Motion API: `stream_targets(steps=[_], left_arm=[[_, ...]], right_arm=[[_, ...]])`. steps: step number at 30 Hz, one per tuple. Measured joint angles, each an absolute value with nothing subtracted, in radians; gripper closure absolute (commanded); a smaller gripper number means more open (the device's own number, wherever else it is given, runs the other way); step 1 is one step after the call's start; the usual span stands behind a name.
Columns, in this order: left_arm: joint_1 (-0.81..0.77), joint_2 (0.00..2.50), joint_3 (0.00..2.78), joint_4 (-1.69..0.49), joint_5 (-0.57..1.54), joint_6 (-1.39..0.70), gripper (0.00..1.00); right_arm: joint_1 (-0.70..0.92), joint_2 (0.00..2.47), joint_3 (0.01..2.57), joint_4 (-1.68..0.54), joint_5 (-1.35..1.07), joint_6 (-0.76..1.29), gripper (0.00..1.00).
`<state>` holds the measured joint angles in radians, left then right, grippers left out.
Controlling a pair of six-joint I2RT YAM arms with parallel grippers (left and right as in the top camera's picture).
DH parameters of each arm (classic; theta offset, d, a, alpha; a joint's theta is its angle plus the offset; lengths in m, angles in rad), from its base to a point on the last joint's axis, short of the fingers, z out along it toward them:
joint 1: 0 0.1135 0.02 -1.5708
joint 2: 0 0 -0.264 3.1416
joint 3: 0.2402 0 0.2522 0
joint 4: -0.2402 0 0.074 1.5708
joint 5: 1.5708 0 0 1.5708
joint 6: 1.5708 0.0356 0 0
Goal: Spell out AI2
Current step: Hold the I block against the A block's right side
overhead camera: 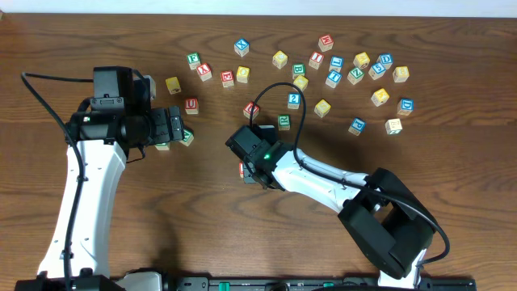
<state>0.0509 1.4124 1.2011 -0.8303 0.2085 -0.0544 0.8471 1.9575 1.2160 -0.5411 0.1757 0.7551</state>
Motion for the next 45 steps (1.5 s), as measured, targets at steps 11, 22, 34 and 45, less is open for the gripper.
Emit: stream_targets(steps=[11,22,34,45], left_arm=[[0.051,1.412,1.201,-0.831,0.208,-0.054,0.04],[0.051,1.412,1.201,-0.83,0.208,-0.054,0.04],[0.051,1.412,1.201,-0.83,0.208,-0.054,0.04],[0.051,1.412,1.201,-0.83,0.208,-0.054,0.04]], right_arm=[[0.847,1.958,1.229,-0.579,0.18,0.755,0.66],[0.847,1.957,1.23,-0.579,0.18,0.755,0.65],[0.847,1.957,1.243,-0.598,0.184,0.755,0.65],[0.847,1.957,1.315,-0.645,0.21,0.755,0.65]])
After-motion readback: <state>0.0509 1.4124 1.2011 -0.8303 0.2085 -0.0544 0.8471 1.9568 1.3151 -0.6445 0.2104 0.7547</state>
